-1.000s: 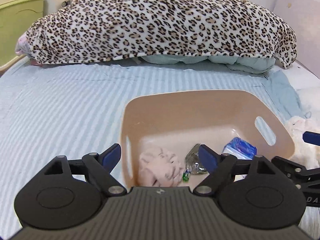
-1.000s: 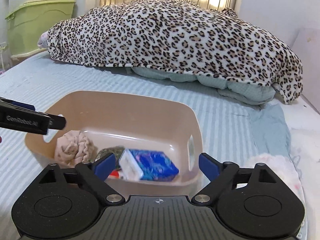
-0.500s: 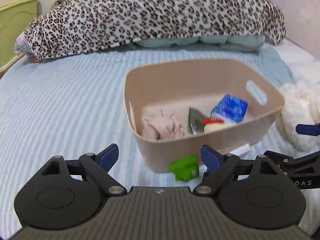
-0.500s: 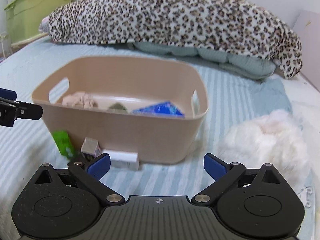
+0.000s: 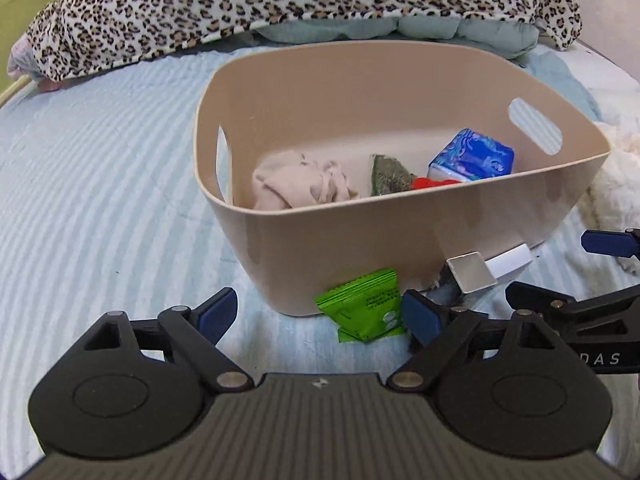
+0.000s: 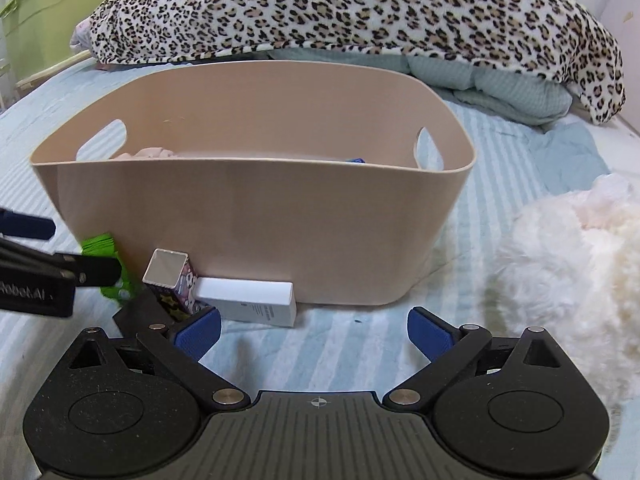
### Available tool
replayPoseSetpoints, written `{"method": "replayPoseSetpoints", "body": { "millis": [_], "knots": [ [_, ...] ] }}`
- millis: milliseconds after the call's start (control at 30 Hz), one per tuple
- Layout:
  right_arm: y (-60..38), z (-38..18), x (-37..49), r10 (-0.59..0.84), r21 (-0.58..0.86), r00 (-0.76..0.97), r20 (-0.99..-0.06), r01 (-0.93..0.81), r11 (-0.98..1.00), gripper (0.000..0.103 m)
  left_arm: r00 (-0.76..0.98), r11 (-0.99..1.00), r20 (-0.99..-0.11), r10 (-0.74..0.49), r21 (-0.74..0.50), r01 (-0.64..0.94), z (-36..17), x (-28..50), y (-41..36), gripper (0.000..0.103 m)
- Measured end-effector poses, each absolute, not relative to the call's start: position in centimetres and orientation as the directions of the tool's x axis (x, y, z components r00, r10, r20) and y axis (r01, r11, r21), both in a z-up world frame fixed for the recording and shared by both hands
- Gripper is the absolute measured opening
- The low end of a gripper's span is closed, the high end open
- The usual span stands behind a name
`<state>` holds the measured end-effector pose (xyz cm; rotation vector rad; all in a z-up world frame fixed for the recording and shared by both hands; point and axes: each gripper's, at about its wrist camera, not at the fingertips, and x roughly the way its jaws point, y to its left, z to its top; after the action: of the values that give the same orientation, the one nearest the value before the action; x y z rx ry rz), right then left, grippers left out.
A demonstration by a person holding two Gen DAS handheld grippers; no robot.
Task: Organize objects
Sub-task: 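Grasp the green snack packet with the left gripper while the right grasps the white box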
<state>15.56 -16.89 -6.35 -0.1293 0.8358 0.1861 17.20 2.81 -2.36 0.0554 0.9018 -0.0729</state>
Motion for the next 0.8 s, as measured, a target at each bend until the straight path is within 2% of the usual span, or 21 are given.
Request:
{"method": "replayPoseSetpoints", "body": {
  "millis": [400,567,633,800],
  "knots": [
    [-16.0,-7.9,17.5,0.217,0.085,0.605,-0.766,-0.239,0.967,0.101,0.581,0.996,-0.810,-0.085,-0.089,0.022,-4.2,18.7,4.3,0.089],
    [-15.0,-8.4,17.5,0.203,0.077,0.598,-0.775,-0.229,0.970,0.101,0.566,0.999,-0.823,-0.044,-0.052,0.002,-5.1,18.7,4.2,0.089],
    [-14.9,-8.5,17.5,0.203,0.076,0.603,-0.772,-0.230,0.970,0.094,0.561,0.998,-0.826,-0.060,-0.064,0.012,-5.3,18.7,4.3,0.086],
    [-14.7,-8.5,17.2,0.216,0.090,0.593,-0.776,-0.235,0.968,0.067,0.556,0.994,-0.824,-0.106,-0.097,0.046,-5.2,18.5,4.1,0.056]
  ]
}}
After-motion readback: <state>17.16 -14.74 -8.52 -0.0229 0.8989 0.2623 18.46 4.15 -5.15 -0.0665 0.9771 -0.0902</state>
